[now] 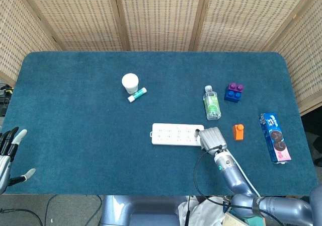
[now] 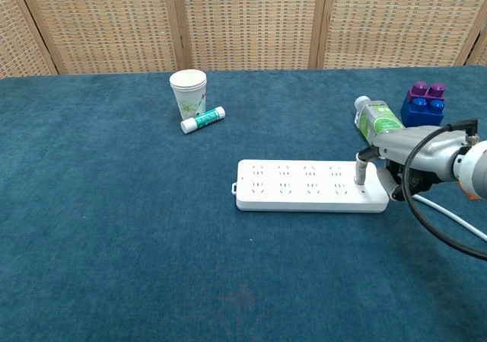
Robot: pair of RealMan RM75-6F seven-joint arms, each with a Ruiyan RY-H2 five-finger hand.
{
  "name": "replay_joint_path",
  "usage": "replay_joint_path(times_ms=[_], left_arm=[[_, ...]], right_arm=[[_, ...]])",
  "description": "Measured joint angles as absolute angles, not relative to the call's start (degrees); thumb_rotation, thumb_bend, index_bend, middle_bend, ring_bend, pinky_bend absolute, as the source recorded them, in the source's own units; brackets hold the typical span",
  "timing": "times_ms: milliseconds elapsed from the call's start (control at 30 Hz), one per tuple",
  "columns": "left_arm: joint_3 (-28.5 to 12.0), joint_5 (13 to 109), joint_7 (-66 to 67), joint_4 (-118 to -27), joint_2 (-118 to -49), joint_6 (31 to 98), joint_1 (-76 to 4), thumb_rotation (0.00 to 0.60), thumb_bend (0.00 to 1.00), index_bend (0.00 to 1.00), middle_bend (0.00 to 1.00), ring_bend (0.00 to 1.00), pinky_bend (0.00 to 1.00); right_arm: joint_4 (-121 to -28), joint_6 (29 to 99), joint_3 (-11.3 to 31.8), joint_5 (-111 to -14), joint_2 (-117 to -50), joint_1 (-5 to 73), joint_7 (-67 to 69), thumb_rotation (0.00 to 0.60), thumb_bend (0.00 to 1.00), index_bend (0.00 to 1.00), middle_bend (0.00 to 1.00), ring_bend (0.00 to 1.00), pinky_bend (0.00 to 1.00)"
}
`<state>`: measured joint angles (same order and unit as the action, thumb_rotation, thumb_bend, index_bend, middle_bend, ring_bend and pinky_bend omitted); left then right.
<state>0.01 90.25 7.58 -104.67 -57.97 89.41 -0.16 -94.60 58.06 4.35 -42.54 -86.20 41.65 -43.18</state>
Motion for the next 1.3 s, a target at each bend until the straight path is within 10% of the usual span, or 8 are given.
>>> replay_joint_path(times_ms=[600, 667, 800, 867, 1000, 1300], left_arm=[[0.5, 91.6, 5.8, -104.5, -57.4, 90.6, 0.4, 0.6, 0.0, 0.0, 0.0, 0.0, 0.0], [0.6, 91.8, 5.3, -104.4, -57.2, 90.9, 0.6, 0.6, 0.0, 0.0, 0.0, 0.0, 0.0], [0.8, 92.4, 4.2, -104.1, -56.8, 91.5, 0.9, 0.6, 0.0, 0.0, 0.0, 0.0, 0.0], [0.9, 92.7, 3.5, -103.9, -56.7, 92.0, 1.1, 0.6, 0.0, 0.0, 0.0, 0.0, 0.0], [1.2, 93.4, 2.6, -103.5, -56.4, 92.9, 1.6, 0.6, 0.0, 0.0, 0.0, 0.0, 0.0], [1.5, 94.3, 2.3, -103.1, -56.5, 93.1, 1.8, 0.6, 0.0, 0.0, 0.0, 0.0, 0.0]], right_arm=[[-110.8, 67.4, 7.1, -54.7, -76.2, 38.3, -34.6, 0.6, 0.81, 0.32, 0.88, 0.92, 1.0], [-111.3, 69.9, 6.8, -59.9, -75.1, 36.3, -30.5, 0.6, 0.67, 0.32, 0.81, 0.85, 0.99], [-110.1, 75.7, 4.9, -71.9, -73.0, 31.5, -20.4, 0.6, 0.05, 0.18, 0.24, 0.25, 0.48], [-108.8, 78.9, 2.9, -77.8, -71.2, 28.1, -14.2, 0.6, 0.0, 0.07, 0.05, 0.03, 0.22], [-105.4, 85.3, -1.2, -84.6, -67.9, 21.3, -4.8, 0.6, 0.0, 0.0, 0.0, 0.0, 0.05], [-93.7, 97.8, -5.0, -92.4, -68.5, 9.4, -1.4, 0.6, 0.0, 0.0, 0.0, 0.0, 0.01]])
